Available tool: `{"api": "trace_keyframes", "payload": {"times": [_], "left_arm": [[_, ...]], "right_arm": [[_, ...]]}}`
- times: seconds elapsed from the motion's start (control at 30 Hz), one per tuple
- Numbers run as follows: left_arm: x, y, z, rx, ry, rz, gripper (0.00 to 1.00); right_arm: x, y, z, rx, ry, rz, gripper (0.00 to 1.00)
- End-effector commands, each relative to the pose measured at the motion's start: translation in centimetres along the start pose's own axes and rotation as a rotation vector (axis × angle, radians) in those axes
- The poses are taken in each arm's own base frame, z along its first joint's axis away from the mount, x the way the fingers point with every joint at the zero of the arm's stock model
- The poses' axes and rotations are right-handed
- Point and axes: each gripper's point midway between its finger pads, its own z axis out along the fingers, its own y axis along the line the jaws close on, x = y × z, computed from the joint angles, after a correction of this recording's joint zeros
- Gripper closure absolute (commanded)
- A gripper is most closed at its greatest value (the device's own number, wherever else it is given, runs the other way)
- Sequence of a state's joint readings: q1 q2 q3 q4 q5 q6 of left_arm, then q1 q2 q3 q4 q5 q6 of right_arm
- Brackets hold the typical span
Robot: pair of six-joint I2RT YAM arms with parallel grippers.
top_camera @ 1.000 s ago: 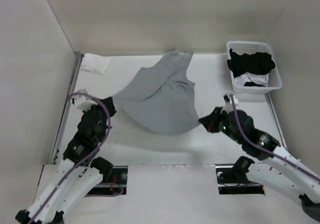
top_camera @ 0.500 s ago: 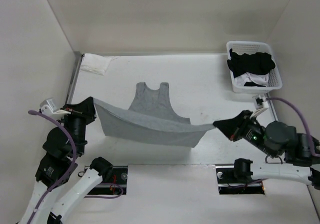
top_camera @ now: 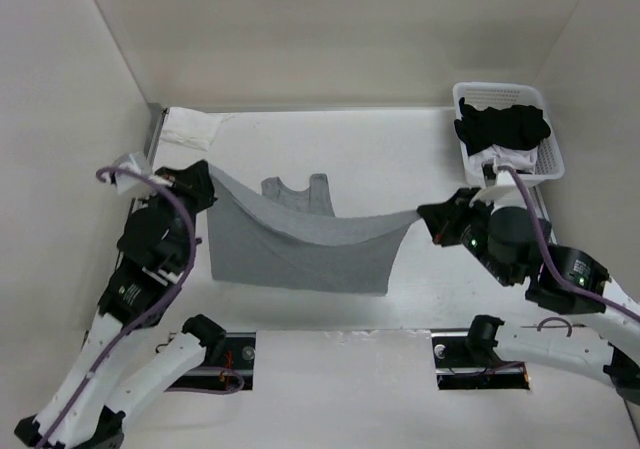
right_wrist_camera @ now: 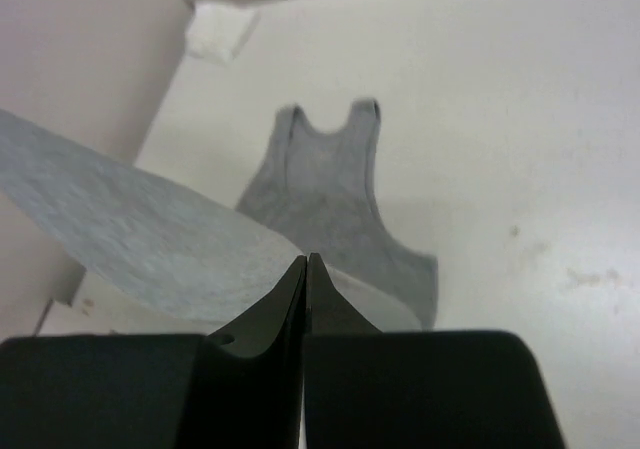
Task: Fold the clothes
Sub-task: Flatten the tank top out
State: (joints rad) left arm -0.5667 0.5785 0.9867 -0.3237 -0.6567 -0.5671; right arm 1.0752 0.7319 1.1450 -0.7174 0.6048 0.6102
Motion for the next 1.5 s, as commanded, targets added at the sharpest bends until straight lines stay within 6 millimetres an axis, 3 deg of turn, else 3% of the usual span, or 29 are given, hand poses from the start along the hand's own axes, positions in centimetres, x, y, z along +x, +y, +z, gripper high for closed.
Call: {"api": "trace_keyframes", "payload": {"times": [0.0, 0.13, 0.2, 0.27, 0.33, 0.4, 0.7, 0.77, 0.87, 1.0, 1.07, 1.13, 1.27, 1.37, 1.47], "left_arm": [[-2.8, -5.2, 4.1, 0.082, -0.109, -0.064, 0.97], [-5.6, -7.7, 11.5, 0.034, -0.181, -0.039, 0.97], [-7.4, -9.2, 15.2, 0.044, -0.172, -0.039, 0.98], [-10.1, -11.0, 16.5, 0.079, -0.175, -0.054, 0.99], [-14.0, -12.4, 15.2, 0.121, -0.236, -0.076, 0.99], [-17.3, -13.2, 12.6, 0.161, -0.303, -0.088, 0.99], [-25.0, -13.9, 1.3, 0.276, -0.486, -0.158, 0.99], [-26.4, -14.3, -0.8, 0.307, -0.51, -0.178, 0.99], [-27.8, -14.5, -2.7, 0.332, -0.536, -0.185, 0.99], [-27.6, -14.6, -2.7, 0.327, -0.518, -0.176, 0.99], [-26.4, -14.4, -1.4, 0.305, -0.494, -0.158, 0.99], [-24.2, -14.3, 1.0, 0.277, -0.443, -0.126, 0.99], [-17.7, -12.6, 8.1, 0.172, -0.324, -0.052, 0.99], [-12.5, -10.2, 13.9, 0.086, -0.226, -0.014, 0.99], [-8.7, -7.9, 19.2, 0.021, -0.155, 0.005, 0.99]], "right_arm": [[-9.6, 4.2, 1.2, -0.101, -0.229, -0.014, 1.0], [-18.9, 4.1, 6.8, -0.032, -0.351, -0.023, 1.0], [-23.4, 4.2, 8.5, -0.03, -0.399, -0.016, 1.0], [-28.3, 4.6, 8.1, -0.022, -0.469, -0.026, 1.0], [-31.7, 6.1, 5.6, -0.041, -0.536, -0.043, 1.0], [-33.5, 7.6, 2.4, -0.076, -0.595, -0.056, 1.0], [-34.5, 9.3, -11.8, -0.189, -0.784, 0.004, 1.0], [-34.6, 9.3, -13.6, -0.214, -0.788, 0.017, 1.0], [-34.6, 9.3, -14.1, -0.196, -0.772, 0.015, 1.0], [-35.0, 10.2, -13.3, -0.128, -0.786, -0.045, 1.0], [-34.9, 11.0, -12.3, -0.098, -0.797, -0.08, 1.0], [-34.7, 10.6, -10.2, 0.004, -0.812, -0.143, 1.0], [-32.5, 10.3, -2.8, 0.074, -0.75, -0.228, 1.0], [-30.7, 9.2, 3.9, 0.056, -0.645, -0.222, 1.0], [-29.7, 7.3, 10.6, 0.047, -0.556, -0.207, 1.0]]}}
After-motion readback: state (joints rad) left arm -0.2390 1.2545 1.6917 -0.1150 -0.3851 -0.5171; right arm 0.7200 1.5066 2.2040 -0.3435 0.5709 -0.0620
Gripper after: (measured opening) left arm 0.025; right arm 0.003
